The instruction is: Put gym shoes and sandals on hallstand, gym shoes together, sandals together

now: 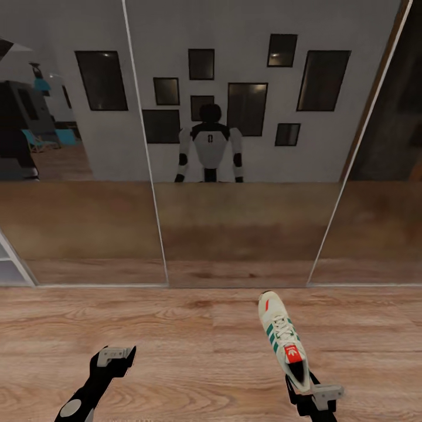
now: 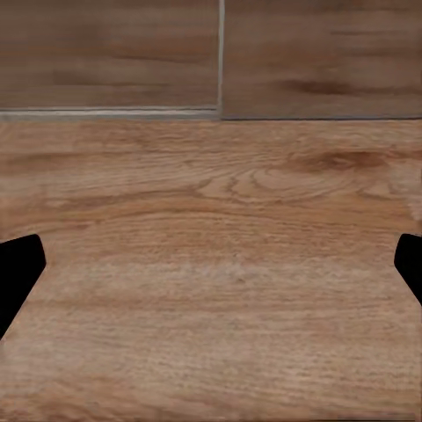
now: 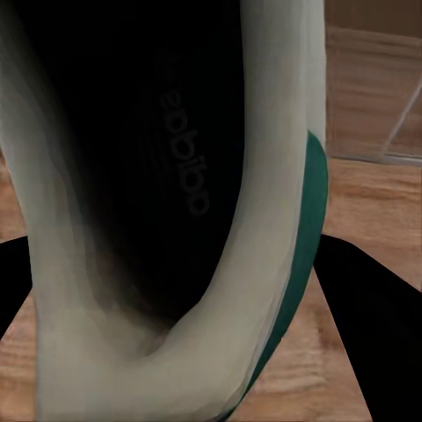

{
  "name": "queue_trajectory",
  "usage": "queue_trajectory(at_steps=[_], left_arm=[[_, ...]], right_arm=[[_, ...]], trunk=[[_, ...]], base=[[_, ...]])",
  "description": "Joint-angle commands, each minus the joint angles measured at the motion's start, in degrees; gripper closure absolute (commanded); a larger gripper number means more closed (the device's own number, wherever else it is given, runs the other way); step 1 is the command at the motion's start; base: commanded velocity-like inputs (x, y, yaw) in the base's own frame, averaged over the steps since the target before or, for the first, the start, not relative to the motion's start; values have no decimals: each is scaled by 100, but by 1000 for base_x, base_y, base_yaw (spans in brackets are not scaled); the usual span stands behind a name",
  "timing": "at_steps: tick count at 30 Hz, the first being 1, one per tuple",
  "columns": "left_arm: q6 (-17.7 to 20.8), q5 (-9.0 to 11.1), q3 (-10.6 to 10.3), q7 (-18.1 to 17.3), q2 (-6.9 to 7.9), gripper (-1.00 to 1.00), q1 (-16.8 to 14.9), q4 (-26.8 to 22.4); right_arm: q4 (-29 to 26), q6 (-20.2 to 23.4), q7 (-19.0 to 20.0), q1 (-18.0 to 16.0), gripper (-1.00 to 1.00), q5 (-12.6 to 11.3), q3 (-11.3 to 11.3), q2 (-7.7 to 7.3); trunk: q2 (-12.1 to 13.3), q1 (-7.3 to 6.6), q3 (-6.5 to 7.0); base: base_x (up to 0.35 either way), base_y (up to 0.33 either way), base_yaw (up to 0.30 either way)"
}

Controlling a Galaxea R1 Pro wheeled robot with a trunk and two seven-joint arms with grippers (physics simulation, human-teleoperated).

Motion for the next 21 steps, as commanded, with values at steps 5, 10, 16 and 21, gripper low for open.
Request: queue_trajectory(at_steps=[5,10,16,21], left_arm=[[-18,-30,43,-47,-6,-100,-7,4],[-18,-30,44,-47,-5,-100,-6,3],[-18,-30,45,-47,-4,-100,-7,4],[-18,-30,46,-47,-3,-100,-7,-2]], right_arm=[[1,-16,44,-3,100,9,-58,0],[1,-16,44,-2,100,8,-58,1],[1,-23,44,-2,100,9,-58,3],[1,-25,44,-3,100,8,-58,3]], trunk=[[-2,-1,-5],[-2,-1,-5],[-2,-1,-5],[-2,-1,-15]], base=[[0,26,279],[0,3,279],[0,0,279],[0,0,279]])
